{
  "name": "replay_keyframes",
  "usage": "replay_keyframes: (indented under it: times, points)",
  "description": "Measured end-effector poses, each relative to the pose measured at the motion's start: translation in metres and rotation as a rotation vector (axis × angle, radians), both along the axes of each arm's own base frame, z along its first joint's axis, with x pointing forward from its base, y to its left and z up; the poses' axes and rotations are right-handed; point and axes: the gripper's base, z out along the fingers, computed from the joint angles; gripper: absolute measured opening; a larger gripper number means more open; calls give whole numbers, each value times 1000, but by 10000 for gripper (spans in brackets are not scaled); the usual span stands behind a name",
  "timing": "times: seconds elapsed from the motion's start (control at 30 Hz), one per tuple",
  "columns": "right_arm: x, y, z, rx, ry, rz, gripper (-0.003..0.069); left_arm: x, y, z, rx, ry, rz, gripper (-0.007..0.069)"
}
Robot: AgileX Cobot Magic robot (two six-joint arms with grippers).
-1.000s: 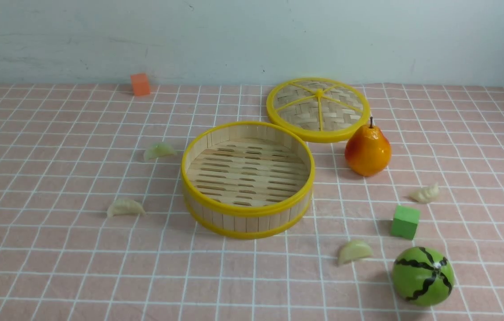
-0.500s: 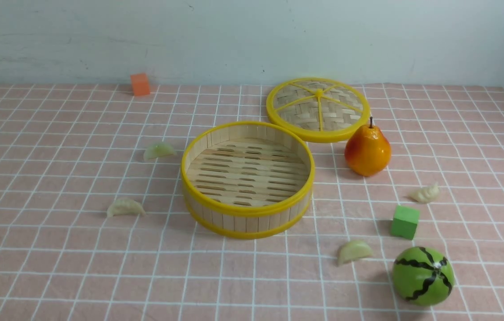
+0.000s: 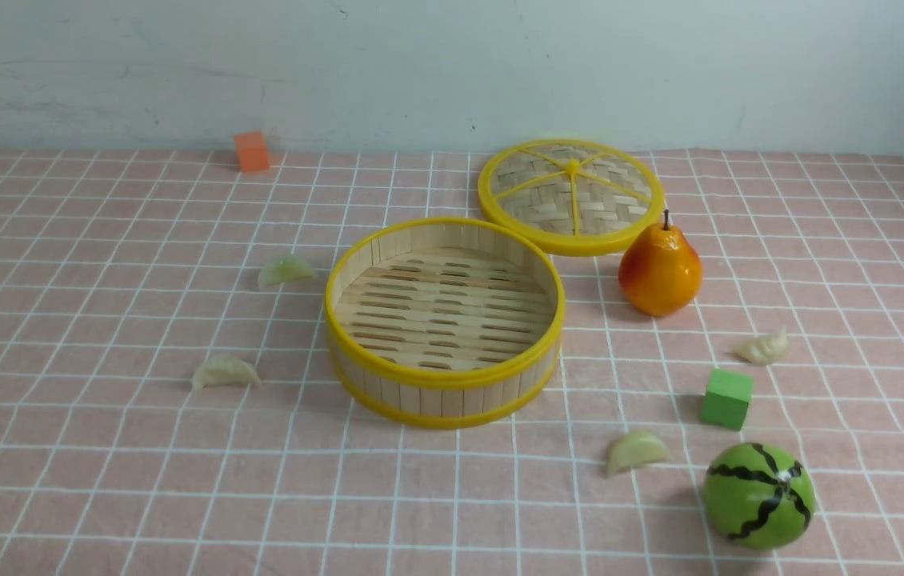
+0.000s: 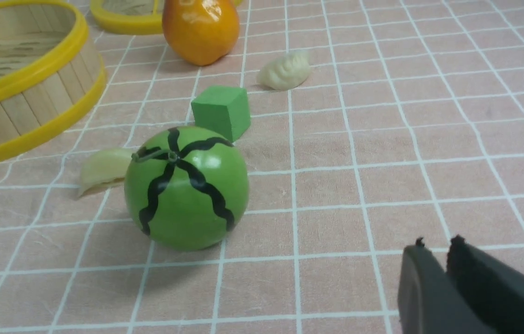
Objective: Put the dumplings into the steamer on the table with the pink tablecloth.
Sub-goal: 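Reach for and grasp a dumpling on the table with the left gripper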
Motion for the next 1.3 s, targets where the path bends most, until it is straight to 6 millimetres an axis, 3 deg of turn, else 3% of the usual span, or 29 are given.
replay_keyframes:
  times: [0.2,0.43,0.5,0.57,0.67,0.77,0.87,0.97,1.0,1.03,1.1,1.13,1.2,1.3]
  points:
    - [4,0,17,-18,-218,3,90,1,0,26,-7,-288,5,238]
    - [-1,2,52,-31,-612,19,94,-8,1,55,-44,-620,7,238]
    - [-3,2,59,-15,-684,23,94,-9,1,59,-93,-665,1,238]
    - [-6,2,65,34,-763,31,94,-14,3,67,-294,-761,-33,238]
    - [-8,3,68,120,-790,43,96,-17,3,73,-447,-788,-72,228]
    - [-8,2,74,181,-787,49,71,-18,0,98,-446,-730,-98,150]
    - [-5,2,91,180,-738,40,10,-14,-3,141,-320,-674,-95,31]
    - [6,2,110,133,-646,25,-4,8,-5,178,-184,-596,-79,-14]
    - [9,2,110,130,-621,23,-4,10,-5,180,-177,-592,-79,-14]
    - [20,2,116,103,-539,15,-4,31,-6,188,-140,-521,-69,-14]
    - [37,2,117,82,-421,7,-4,63,-6,185,-127,-398,-56,-14]
    - [39,2,115,82,-406,6,-3,66,-6,184,-130,-383,-53,-14]
    - [64,2,110,66,-233,-2,-3,109,-5,164,-169,-167,-15,-14]
    - [85,1,108,52,-54,-14,-2,138,-10,147,-259,29,17,-14]
